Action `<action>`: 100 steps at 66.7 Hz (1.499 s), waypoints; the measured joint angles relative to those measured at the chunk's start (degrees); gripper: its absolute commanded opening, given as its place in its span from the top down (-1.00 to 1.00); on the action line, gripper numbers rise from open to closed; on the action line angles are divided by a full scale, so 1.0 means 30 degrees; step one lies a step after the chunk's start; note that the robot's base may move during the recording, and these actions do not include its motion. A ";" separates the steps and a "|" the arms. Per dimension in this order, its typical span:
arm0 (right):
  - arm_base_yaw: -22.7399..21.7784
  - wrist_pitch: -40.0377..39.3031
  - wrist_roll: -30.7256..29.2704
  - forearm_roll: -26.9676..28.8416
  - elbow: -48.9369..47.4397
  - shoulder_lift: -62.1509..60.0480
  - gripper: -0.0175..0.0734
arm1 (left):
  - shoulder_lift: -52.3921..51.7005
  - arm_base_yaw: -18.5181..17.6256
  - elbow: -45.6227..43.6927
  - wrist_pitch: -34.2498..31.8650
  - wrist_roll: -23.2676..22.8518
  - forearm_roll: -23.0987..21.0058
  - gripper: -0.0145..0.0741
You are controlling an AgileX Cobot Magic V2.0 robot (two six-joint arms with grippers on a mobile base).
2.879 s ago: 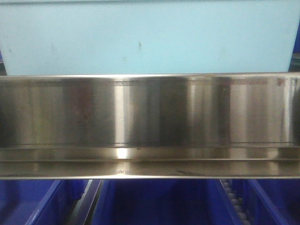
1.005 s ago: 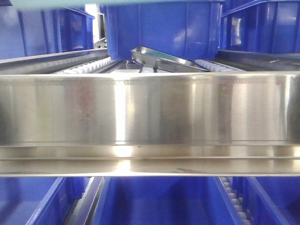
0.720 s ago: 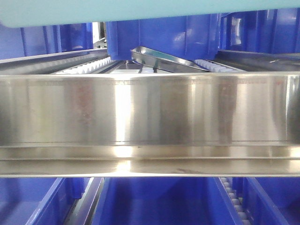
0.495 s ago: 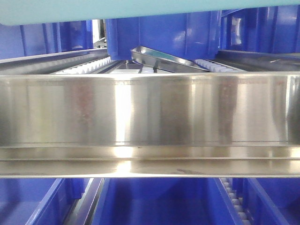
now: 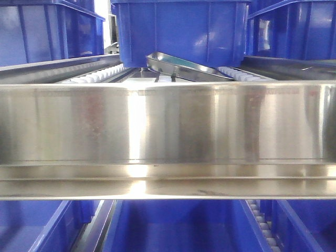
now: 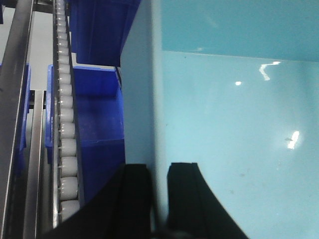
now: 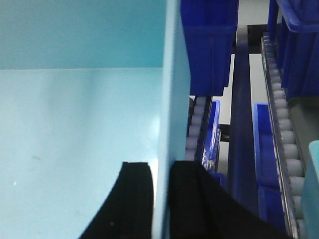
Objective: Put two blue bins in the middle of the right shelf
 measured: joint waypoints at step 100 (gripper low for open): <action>0.0000 0.0034 0.0000 0.0000 0.0000 0.0147 0.98 | 0.0119 0.0000 -0.0034 0.0218 0.0036 0.0237 0.92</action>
